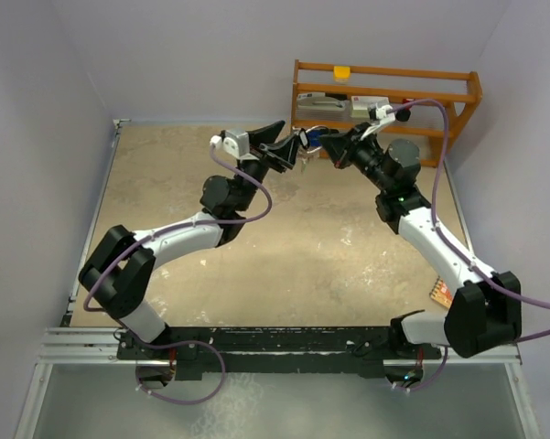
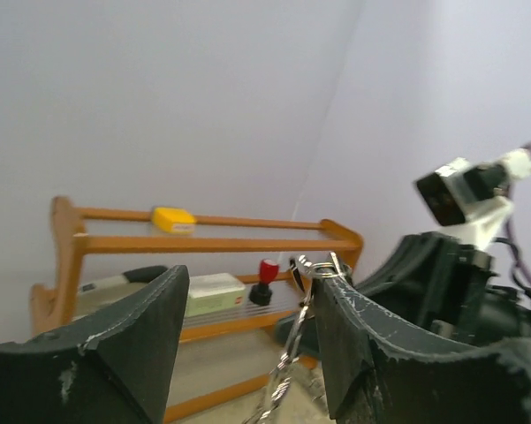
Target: Put the keys on the keyring
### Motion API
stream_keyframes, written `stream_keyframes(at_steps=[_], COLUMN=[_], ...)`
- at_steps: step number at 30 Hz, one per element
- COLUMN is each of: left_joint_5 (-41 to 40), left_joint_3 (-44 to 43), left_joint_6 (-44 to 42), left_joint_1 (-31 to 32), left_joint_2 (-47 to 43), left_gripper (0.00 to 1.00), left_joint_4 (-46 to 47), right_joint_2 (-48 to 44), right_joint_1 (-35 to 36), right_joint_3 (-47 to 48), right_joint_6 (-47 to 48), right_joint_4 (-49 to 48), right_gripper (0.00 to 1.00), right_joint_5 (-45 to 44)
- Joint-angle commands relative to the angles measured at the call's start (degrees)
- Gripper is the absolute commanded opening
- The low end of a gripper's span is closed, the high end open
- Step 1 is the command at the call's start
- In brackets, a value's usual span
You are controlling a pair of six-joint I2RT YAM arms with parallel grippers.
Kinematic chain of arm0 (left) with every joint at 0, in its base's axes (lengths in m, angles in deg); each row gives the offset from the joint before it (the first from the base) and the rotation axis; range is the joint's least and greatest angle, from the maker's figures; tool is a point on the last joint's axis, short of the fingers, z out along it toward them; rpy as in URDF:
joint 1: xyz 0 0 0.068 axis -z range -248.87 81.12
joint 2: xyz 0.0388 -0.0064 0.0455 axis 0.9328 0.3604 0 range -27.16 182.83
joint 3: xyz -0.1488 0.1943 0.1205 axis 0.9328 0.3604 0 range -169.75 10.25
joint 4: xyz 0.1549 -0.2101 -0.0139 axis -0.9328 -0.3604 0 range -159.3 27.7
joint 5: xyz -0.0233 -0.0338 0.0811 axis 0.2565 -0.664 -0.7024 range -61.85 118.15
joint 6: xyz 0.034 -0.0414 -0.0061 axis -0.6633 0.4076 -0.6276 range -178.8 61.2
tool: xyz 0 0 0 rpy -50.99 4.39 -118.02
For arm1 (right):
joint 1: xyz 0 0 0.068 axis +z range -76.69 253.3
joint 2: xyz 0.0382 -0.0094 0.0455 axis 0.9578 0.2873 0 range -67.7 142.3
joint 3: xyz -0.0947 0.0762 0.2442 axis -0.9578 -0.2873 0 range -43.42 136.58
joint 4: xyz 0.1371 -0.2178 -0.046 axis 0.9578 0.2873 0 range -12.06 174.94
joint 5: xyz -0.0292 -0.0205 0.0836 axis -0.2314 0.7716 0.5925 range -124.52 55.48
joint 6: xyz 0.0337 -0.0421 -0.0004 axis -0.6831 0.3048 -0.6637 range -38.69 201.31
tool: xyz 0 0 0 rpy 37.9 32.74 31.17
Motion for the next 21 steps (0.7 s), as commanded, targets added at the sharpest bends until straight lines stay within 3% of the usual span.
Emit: stream_keyframes(at_steps=[1, 7, 11, 16, 21], left_joint_5=[-13.7, -30.0, -28.6, -29.8, -30.7], left_joint_3=[4.8, 10.3, 13.5, 13.8, 12.5], left_joint_6=[2.0, 4.6, 2.8, 5.1, 7.6], left_joint_1=[-1.2, -2.6, -2.7, -2.6, -2.6], left_joint_2=[-6.7, -13.1, -14.2, -15.5, -16.3], left_gripper=[0.57, 0.60, 0.58, 0.57, 0.58], left_joint_4=[-0.8, -9.2, -7.2, -11.7, -18.1], right_joint_2=[-4.4, -6.6, -7.7, -8.2, -7.2], right_joint_1=[0.0, 0.0, 0.0, 0.4, 7.3], right_joint_3=[2.6, 5.3, 6.8, 8.7, 11.2], right_joint_6=[7.8, 15.4, 19.5, 24.3, 36.0], right_joint_4=[8.3, 19.2, 23.8, 29.6, 34.8], right_gripper=[0.00, 0.00, 0.00, 0.00, 0.00], right_joint_5=[-10.0, -12.7, -13.1, -14.6, -26.8])
